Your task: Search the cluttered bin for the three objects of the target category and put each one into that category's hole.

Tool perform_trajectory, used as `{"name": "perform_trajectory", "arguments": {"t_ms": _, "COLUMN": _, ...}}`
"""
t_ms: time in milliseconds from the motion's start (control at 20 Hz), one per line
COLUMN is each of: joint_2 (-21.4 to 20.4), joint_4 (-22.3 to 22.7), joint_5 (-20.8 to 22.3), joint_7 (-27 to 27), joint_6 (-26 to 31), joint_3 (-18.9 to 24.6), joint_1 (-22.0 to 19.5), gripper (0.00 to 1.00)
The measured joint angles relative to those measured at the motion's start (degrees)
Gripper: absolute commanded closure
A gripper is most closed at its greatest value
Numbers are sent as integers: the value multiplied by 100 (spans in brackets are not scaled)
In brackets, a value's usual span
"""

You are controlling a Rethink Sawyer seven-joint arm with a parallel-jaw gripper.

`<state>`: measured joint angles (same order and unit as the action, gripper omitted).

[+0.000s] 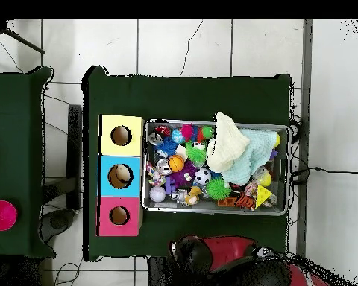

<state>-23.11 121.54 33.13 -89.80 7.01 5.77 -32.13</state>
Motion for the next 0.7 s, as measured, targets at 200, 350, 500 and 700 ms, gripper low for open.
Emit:
{"name": "perform_trajectory", "arguments": {"t_ms": 200, "joint_2": 74, "joint_4": 22, "joint_5": 2, "joint_7": 0, "joint_6": -510, "joint_3": -482, "joint_1": 482, "gripper": 0}}
{"name": "perform_trajectory", "arguments": {"t_ms": 350, "joint_2": 166, "joint_4": 32, "joint_5": -1, "joint_7": 0, "joint_6": -960, "joint_3": -720, "joint_1": 759, "gripper": 0}}
{"name": "perform_trajectory", "arguments": {"t_ms": 500, "joint_2": 485, "joint_4": 51, "joint_5": 6, "joint_7": 0, "joint_6": -1775, "joint_3": -976, "joint_1": 932, "gripper": 0}}
{"name": "perform_trajectory", "arguments": {"t_ms": 700, "joint_2": 593, "joint_4": 139, "joint_5": 11, "joint_7": 0, "joint_6": -2271, "joint_3": -1101, "joint_1": 878, "gripper": 0}}
